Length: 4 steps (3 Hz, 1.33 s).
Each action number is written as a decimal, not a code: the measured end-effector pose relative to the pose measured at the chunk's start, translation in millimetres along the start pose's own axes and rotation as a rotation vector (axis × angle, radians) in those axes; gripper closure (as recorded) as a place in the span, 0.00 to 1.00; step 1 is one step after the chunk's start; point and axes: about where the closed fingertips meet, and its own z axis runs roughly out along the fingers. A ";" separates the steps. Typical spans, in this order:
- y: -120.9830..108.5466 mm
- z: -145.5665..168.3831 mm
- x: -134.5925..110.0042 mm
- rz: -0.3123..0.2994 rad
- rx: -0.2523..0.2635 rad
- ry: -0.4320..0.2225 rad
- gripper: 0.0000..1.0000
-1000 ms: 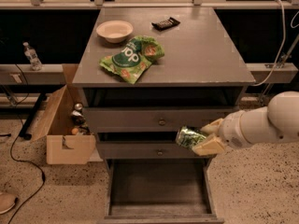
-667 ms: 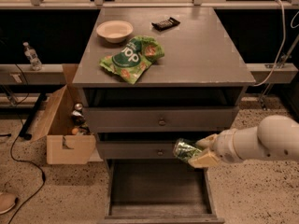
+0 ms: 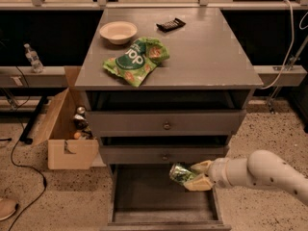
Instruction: Place green can into bottom drawer
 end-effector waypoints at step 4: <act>-16.4 108.7 98.5 0.136 -0.047 -0.020 1.00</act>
Offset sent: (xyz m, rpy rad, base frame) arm -0.0027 0.0173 -0.0502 0.0524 0.0414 0.0004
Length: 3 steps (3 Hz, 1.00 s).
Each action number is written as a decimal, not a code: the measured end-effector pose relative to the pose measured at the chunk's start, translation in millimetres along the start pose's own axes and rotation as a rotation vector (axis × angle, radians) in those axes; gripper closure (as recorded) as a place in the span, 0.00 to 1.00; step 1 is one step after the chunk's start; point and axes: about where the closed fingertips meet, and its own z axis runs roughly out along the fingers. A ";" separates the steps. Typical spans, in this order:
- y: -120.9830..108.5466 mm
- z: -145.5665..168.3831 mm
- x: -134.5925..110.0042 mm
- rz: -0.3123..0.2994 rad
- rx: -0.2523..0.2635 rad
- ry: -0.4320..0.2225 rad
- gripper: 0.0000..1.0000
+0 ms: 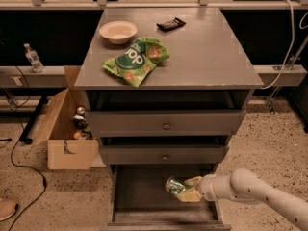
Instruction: Place green can into bottom drawer
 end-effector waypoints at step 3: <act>-60.0 108.7 107.5 0.076 0.054 0.067 0.83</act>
Offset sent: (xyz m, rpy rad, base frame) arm 0.0351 -0.0134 -0.1945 -0.0265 0.0777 -0.0799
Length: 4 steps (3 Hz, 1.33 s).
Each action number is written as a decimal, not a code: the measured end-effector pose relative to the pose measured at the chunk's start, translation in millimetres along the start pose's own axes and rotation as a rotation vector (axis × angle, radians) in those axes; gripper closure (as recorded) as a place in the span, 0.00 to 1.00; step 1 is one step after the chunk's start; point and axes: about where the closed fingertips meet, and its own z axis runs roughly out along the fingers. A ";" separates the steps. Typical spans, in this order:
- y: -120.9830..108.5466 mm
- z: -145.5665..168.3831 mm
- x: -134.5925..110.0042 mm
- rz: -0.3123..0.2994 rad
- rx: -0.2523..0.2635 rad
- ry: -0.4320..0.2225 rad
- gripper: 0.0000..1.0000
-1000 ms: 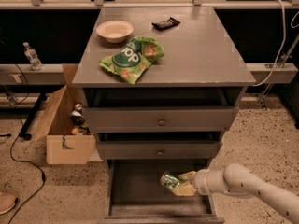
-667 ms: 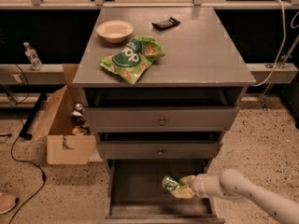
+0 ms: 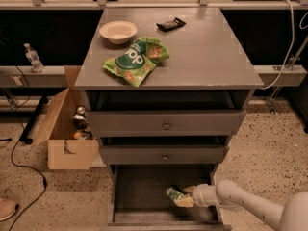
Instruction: Place green can into bottom drawer
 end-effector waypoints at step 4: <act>-20.4 66.4 4.6 0.004 0.018 -0.002 0.00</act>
Offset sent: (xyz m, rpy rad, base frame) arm 0.0283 0.0146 -0.0697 -0.0530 0.0248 -0.0488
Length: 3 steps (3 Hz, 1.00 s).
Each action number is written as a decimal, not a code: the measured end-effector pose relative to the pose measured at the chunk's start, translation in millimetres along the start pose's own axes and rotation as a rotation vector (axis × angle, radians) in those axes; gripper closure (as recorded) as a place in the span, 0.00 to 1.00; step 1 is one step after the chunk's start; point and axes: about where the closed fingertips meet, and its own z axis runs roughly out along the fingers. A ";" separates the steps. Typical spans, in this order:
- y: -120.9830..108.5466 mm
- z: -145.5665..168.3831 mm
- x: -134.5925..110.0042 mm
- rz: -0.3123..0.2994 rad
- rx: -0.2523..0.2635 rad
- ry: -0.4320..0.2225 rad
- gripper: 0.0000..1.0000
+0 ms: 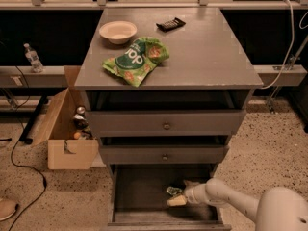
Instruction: Place green can into bottom drawer
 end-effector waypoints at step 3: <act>-7.6 -145.6 -9.7 -0.019 0.113 -0.091 0.00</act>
Offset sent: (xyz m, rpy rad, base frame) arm -0.0248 -0.0944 0.1022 0.0106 -0.1042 -0.0740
